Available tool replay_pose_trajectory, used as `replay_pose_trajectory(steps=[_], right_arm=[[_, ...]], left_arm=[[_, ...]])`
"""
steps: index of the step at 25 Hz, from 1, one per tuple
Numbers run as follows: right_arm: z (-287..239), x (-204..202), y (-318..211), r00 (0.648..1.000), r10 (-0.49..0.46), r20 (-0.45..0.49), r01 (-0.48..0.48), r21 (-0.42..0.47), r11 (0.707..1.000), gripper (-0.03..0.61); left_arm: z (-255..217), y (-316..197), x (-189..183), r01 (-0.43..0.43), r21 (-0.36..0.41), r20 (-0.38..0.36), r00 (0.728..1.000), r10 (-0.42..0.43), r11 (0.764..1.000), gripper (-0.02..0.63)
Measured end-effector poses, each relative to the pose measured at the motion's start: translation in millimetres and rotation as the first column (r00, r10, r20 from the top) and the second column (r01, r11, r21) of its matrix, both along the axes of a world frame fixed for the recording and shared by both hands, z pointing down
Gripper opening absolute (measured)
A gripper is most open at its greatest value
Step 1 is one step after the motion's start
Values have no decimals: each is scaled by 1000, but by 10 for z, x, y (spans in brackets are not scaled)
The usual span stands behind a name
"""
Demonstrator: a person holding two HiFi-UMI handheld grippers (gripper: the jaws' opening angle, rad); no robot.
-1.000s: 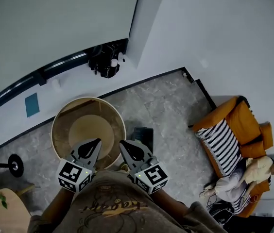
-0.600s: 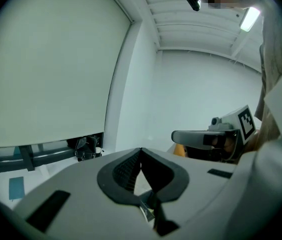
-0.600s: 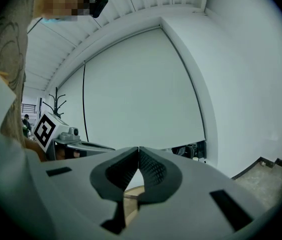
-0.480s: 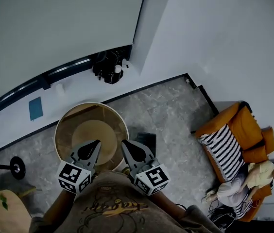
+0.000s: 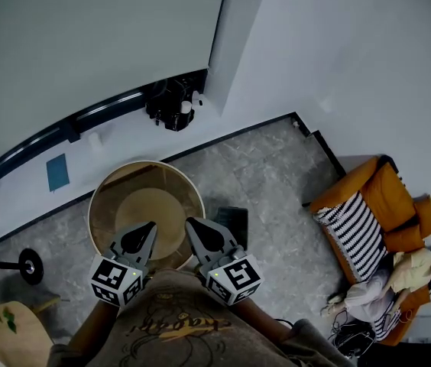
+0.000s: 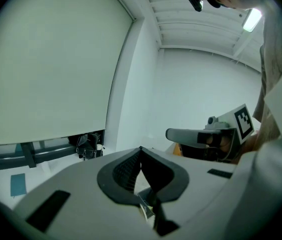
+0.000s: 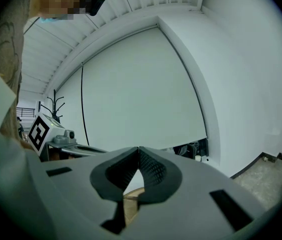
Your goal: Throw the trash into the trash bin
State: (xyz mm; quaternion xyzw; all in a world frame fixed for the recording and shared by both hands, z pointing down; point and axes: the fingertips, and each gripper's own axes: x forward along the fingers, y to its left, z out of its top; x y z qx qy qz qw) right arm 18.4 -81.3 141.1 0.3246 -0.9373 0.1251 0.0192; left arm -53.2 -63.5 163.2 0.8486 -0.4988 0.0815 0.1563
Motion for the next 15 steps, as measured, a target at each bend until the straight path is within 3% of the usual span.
replay_pose_trajectory(steps=[15], right_arm=[[154, -81, 23, 998, 12, -56, -13, -22, 1000, 20]], left_arm=[[-27, -36, -98, 12, 0, -7, 1000, -12, 1000, 18]])
